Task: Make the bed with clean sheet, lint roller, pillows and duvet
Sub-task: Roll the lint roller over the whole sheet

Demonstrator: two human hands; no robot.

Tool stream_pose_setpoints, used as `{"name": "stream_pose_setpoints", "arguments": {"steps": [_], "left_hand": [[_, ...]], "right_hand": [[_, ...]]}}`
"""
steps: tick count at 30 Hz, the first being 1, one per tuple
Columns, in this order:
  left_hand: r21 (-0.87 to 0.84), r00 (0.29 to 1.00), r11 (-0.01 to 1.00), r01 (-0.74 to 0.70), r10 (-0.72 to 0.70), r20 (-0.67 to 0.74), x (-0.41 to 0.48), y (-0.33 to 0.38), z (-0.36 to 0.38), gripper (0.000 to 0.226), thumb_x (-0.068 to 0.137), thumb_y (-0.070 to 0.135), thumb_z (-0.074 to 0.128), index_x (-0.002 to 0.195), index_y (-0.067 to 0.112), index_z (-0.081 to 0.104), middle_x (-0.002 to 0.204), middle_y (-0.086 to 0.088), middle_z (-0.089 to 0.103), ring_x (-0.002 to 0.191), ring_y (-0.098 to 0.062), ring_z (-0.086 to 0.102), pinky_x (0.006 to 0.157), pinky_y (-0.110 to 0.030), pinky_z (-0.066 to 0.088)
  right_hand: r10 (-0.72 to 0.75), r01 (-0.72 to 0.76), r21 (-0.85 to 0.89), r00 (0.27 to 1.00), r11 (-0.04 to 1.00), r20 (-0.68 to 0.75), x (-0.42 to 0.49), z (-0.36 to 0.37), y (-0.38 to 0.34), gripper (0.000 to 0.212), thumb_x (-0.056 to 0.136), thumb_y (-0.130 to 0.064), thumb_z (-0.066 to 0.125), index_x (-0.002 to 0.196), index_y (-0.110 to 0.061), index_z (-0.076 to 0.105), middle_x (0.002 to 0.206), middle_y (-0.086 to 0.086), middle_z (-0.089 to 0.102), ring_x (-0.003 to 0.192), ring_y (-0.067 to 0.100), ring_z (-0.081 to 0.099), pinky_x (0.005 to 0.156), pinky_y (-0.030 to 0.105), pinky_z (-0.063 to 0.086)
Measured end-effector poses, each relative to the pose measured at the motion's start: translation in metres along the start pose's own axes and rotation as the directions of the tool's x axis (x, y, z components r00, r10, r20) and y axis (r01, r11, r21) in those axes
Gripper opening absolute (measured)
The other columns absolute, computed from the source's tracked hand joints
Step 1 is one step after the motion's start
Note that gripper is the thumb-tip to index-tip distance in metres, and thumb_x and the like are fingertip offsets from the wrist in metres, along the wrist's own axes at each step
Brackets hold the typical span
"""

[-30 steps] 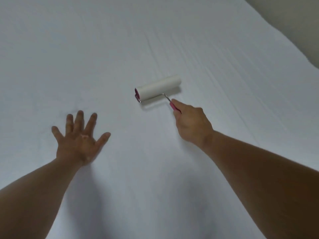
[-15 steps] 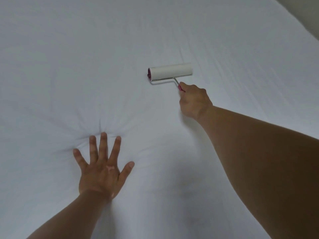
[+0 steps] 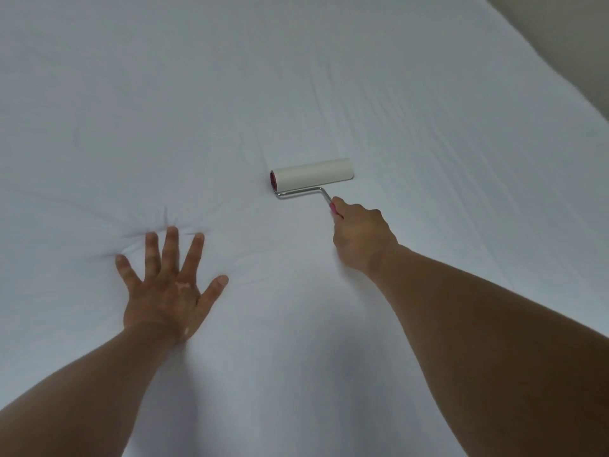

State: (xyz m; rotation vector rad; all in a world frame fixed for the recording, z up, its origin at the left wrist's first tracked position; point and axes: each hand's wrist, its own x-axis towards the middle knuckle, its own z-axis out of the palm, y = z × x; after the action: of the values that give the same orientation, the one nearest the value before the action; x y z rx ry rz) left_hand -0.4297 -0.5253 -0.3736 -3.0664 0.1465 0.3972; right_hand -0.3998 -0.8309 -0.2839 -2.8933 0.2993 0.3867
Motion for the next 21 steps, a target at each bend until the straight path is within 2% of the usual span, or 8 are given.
{"name": "stream_pose_setpoints", "arguments": {"steps": [2, 5, 9, 12, 16, 21], "left_hand": [[0.012, 1.000, 1.000, -0.002, 0.002, 0.000, -0.002, 0.000, -0.002, 0.087, 0.077, 0.083, -0.019, 0.150, 0.037, -0.028, 0.163, -0.003, -0.024, 0.149, -0.032, -0.023, 0.114, -0.069, -0.008], [0.004, 1.000, 1.000, -0.020, 0.020, -0.014, -0.007, 0.001, -0.009, 0.087, 0.079, 0.084, -0.014, 0.152, 0.038, -0.022, 0.165, -0.004, -0.018, 0.151, -0.032, -0.018, 0.114, -0.068, -0.006], [0.001, 0.999, 1.000, -0.027, 0.027, -0.017, -0.015, 0.002, -0.016, 0.085, 0.082, 0.083, -0.008, 0.154, 0.038, -0.019, 0.166, -0.004, -0.015, 0.151, -0.032, -0.015, 0.114, -0.067, -0.005], [-0.008, 1.000, 1.000, -0.018, 0.018, -0.002, -0.024, 0.006, -0.016, 0.085, 0.085, 0.081, -0.006, 0.155, 0.035, -0.016, 0.166, -0.006, -0.014, 0.151, -0.032, -0.015, 0.116, -0.065, -0.004], [0.002, 0.999, 0.999, -0.032, 0.032, -0.017, -0.045, 0.009, -0.011, 0.086, 0.086, 0.077, -0.008, 0.157, 0.028, -0.010, 0.166, -0.009, -0.010, 0.152, -0.034, -0.010, 0.117, -0.062, -0.001], [0.023, 0.997, 0.997, -0.069, 0.069, -0.021, -0.077, 0.016, -0.006, 0.090, 0.086, 0.076, -0.009, 0.158, 0.023, -0.005, 0.166, -0.013, -0.002, 0.151, -0.037, -0.003, 0.116, -0.062, 0.006]], "right_hand": [[0.036, -0.036, 0.061, 0.999, 0.997, 0.008, -0.023, 0.005, 0.012, 0.028, 0.105, -0.024, 0.033, 0.131, -0.028, 0.043, 0.081, -0.008, 0.044, 0.081, 0.029, 0.047, 0.068, 0.033, 0.036], [0.072, -0.075, 0.129, 0.997, 0.989, 0.024, -0.059, 0.015, 0.027, 0.028, 0.106, -0.031, 0.030, 0.131, -0.034, 0.043, 0.091, -0.004, 0.055, 0.081, 0.027, 0.047, 0.070, 0.034, 0.041], [0.094, -0.098, 0.133, 0.995, 0.986, 0.030, -0.099, 0.023, 0.042, 0.033, 0.106, -0.033, 0.030, 0.138, -0.037, 0.040, 0.089, -0.005, 0.054, 0.080, 0.027, 0.048, 0.070, 0.033, 0.042], [0.125, -0.131, 0.137, 0.991, 0.982, 0.051, -0.127, 0.029, 0.050, 0.035, 0.106, -0.032, 0.030, 0.140, -0.038, 0.037, 0.098, 0.000, 0.062, 0.079, 0.026, 0.049, 0.070, 0.034, 0.045], [0.159, -0.170, 0.129, 0.983, 0.977, 0.090, -0.163, 0.034, 0.059, 0.035, 0.105, -0.034, 0.029, 0.140, -0.041, 0.033, 0.102, 0.004, 0.064, 0.078, 0.027, 0.051, 0.068, 0.034, 0.045], [0.208, -0.230, 0.163, 0.968, 0.959, 0.142, -0.205, 0.036, 0.070, 0.043, 0.105, -0.034, 0.033, 0.146, -0.045, 0.026, 0.107, 0.005, 0.063, 0.083, 0.028, 0.055, 0.080, 0.039, 0.054]]}}
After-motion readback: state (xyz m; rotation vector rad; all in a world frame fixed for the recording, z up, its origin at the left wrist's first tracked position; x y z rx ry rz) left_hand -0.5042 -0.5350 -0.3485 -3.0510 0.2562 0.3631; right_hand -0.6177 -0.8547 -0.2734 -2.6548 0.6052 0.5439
